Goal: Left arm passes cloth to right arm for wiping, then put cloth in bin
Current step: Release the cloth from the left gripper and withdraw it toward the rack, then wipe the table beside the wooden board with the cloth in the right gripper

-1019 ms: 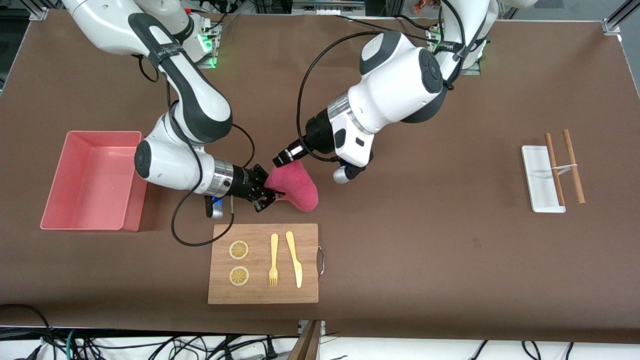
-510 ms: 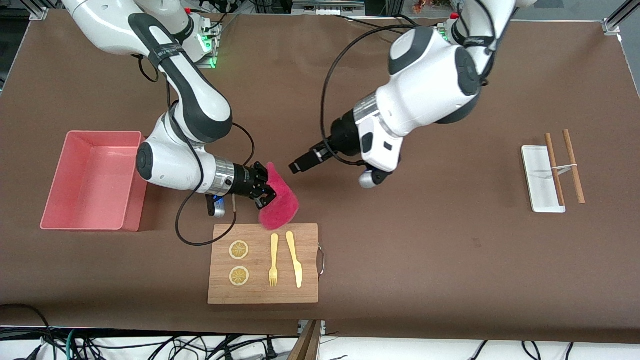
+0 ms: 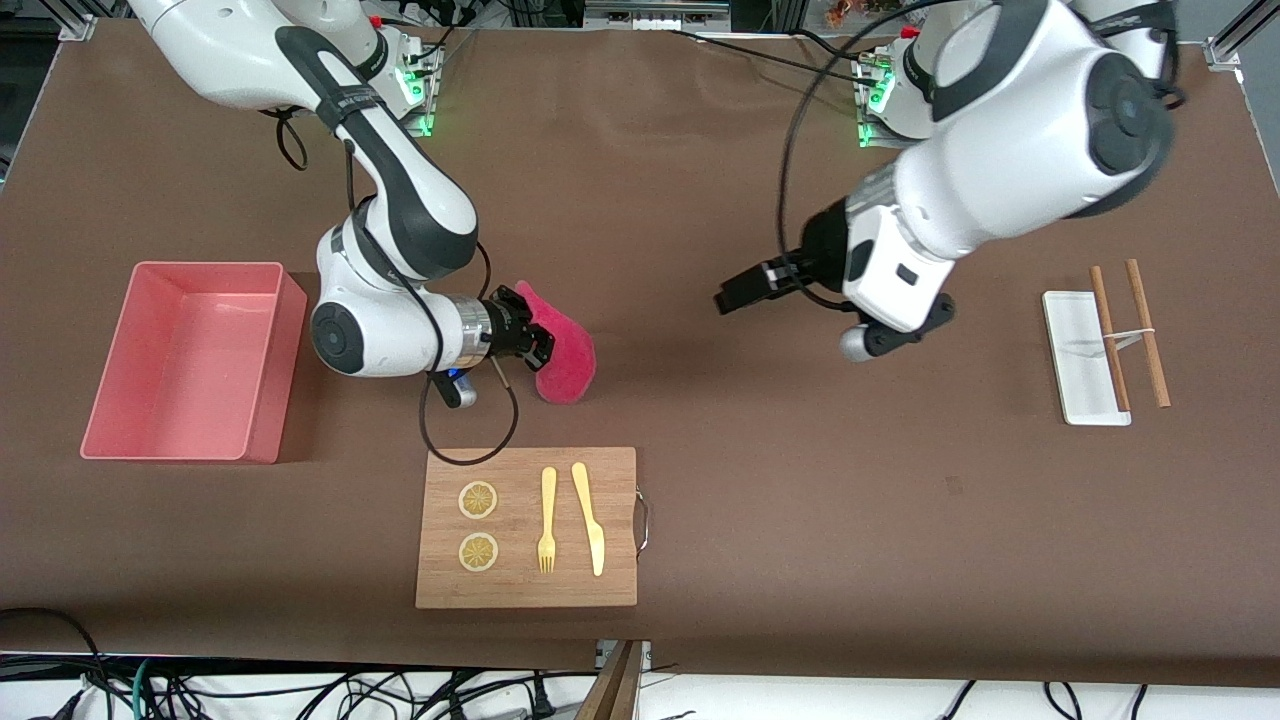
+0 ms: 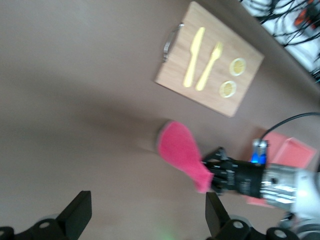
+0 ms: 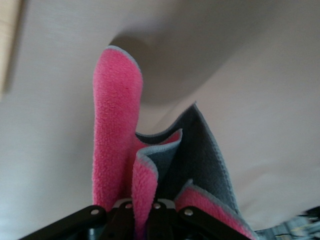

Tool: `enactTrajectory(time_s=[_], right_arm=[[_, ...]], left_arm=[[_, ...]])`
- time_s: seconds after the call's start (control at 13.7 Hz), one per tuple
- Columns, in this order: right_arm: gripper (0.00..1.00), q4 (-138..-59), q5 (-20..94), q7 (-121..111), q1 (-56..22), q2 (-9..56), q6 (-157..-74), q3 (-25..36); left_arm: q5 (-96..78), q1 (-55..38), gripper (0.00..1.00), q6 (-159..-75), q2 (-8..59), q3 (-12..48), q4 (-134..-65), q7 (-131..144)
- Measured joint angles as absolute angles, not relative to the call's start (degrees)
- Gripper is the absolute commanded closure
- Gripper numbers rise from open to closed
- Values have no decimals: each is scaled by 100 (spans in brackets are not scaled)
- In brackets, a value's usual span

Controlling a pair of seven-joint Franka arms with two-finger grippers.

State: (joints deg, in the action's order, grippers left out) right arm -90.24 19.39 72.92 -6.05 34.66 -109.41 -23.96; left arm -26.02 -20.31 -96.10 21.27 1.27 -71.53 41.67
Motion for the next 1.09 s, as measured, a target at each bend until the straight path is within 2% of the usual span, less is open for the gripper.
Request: enactTrajectory(time_s=[0.29, 0.51, 0.87, 1.09], right_arm=[[100, -9343, 1254, 6805, -610, 3469, -10565, -2394], [100, -9755, 910, 6325, -599, 3478, -10715, -2324], [100, -9864, 773, 4966, -511, 3467, -10728, -1606], [100, -9844, 751, 3888, -418, 3406, -10608, -1049]], left_arm=[[-1465, -1569, 0, -8609, 2124, 121, -7177, 2393], [-662, -1350, 0, -8390, 2155, 117, -7241, 1046], [-118, -892, 0, -8380, 2206, 102, -7295, -694], [-93, -883, 0, -8377, 2016, 5, -7301, -1184]])
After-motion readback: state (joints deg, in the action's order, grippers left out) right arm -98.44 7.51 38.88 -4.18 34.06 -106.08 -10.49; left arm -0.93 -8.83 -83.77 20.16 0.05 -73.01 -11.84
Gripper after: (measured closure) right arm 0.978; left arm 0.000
